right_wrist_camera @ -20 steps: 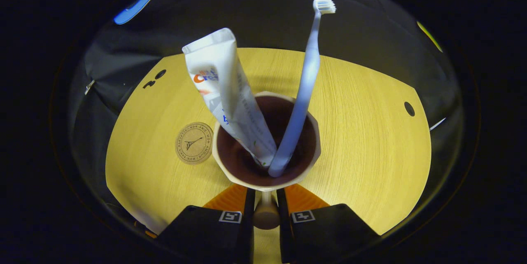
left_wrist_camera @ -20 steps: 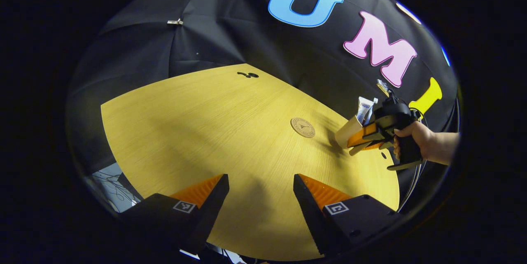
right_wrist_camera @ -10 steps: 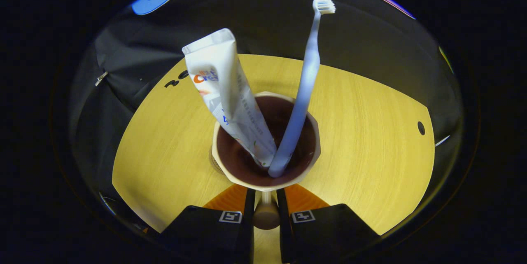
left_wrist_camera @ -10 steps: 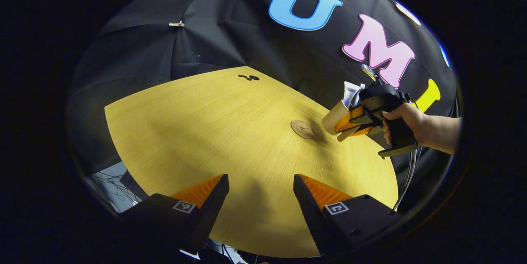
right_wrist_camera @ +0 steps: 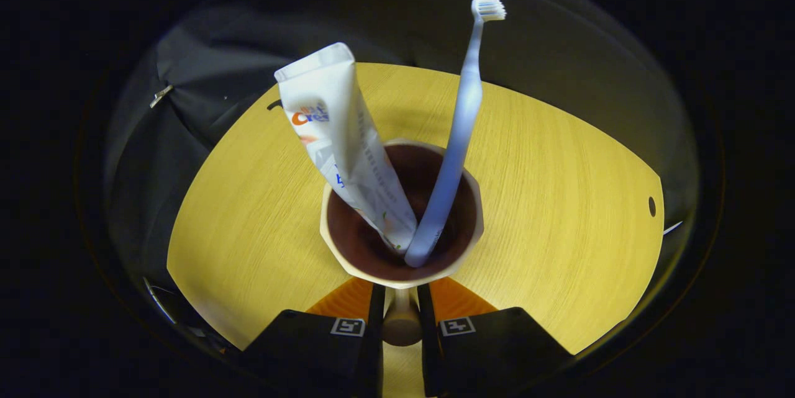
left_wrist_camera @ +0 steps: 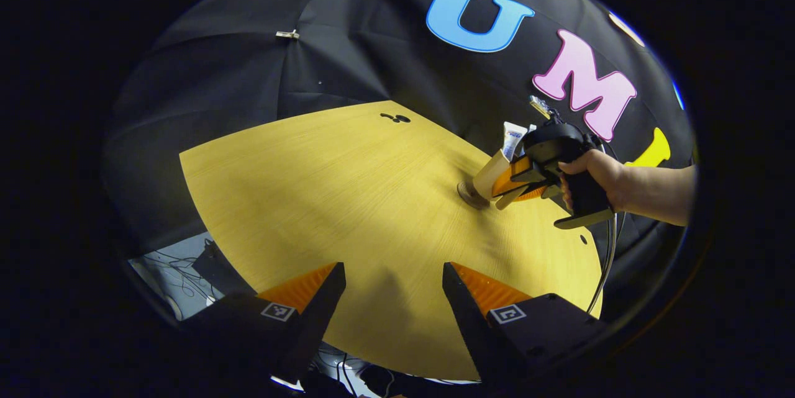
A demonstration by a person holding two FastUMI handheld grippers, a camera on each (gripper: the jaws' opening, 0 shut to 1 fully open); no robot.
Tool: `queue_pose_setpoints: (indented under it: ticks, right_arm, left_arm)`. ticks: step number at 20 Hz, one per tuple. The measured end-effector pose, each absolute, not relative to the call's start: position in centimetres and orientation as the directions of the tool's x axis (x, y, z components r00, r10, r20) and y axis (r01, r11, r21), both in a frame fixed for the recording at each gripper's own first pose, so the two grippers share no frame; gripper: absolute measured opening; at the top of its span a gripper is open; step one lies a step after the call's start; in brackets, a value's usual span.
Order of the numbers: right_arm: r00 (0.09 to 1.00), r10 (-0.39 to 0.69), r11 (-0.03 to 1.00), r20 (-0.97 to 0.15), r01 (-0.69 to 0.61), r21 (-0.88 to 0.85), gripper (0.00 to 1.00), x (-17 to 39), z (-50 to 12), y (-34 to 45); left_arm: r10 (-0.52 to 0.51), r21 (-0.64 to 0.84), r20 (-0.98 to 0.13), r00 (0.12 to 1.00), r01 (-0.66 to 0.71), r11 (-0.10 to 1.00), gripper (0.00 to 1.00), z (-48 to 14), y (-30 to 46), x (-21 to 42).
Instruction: Put the toothbrush and toothpaste on the desktop into the cup, then pick up the cup and place it on the coaster on the desktop.
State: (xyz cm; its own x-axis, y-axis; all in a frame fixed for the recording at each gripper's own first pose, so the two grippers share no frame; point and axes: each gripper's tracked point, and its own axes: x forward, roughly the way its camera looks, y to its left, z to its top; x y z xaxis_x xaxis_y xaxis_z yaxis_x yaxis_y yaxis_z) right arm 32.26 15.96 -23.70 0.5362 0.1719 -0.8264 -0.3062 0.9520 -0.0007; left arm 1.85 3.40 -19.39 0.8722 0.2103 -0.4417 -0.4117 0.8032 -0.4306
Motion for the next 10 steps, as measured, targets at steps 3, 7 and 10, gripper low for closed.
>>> queue_pose_setpoints:
  ticks: [3,7,10]
  right_arm:
    - [0.518,0.165,0.947,-0.839,-0.32,-0.011,0.29,32.3,-24.8,16.7]
    - [0.506,0.153,0.95,-0.849,-0.312,-0.014,0.29,32.1,-25.3,16.9]
    - [0.501,0.154,0.949,-0.852,-0.314,-0.013,0.29,32.0,-25.5,16.8]
  left_arm:
    - [0.211,-0.422,-0.439,0.873,-0.408,0.81,0.98,-19.1,3.3,1.5]
    - [0.198,-0.411,-0.445,0.874,-0.395,0.822,0.98,-18.9,3.0,1.4]
    - [0.191,-0.403,-0.441,0.877,-0.383,0.831,0.98,-18.3,3.0,1.5]
